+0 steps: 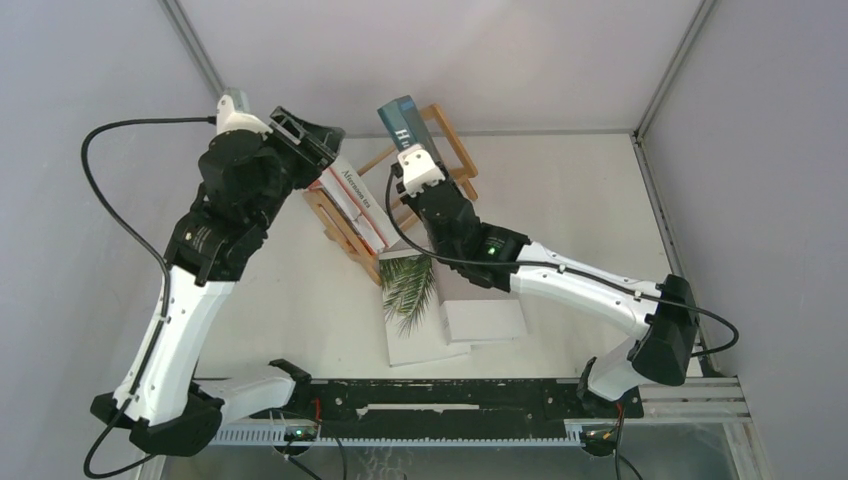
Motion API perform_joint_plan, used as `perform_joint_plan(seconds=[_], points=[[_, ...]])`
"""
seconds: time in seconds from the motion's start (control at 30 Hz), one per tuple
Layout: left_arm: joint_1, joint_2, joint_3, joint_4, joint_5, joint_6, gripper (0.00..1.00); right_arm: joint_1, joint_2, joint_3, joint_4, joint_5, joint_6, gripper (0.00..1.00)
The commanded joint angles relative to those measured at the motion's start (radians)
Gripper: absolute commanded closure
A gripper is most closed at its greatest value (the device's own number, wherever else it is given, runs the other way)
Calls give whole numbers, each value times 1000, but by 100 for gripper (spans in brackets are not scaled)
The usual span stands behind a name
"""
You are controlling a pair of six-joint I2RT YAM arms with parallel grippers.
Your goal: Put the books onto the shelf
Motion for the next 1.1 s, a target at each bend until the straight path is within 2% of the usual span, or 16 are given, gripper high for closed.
perform_joint_plan(seconds=[0.0,0.2,0.43,0.73,1.07], points=[[11,-52,-12,5,-40,19,36,-57,12,45,113,-127,50,77],[19,-115,-71,9,-55,42,36,-134,66,84,134,-307,109,77],[21,-176,-129,11,-85,91,36,-200,144,155,158,-448,160,77],[21,-220,-174,15,-118,110,36,-222,250,261,166,-547,195,78],[22,-281,-272,111,-96,119,36,-262,313,245,257,-651,252,78]])
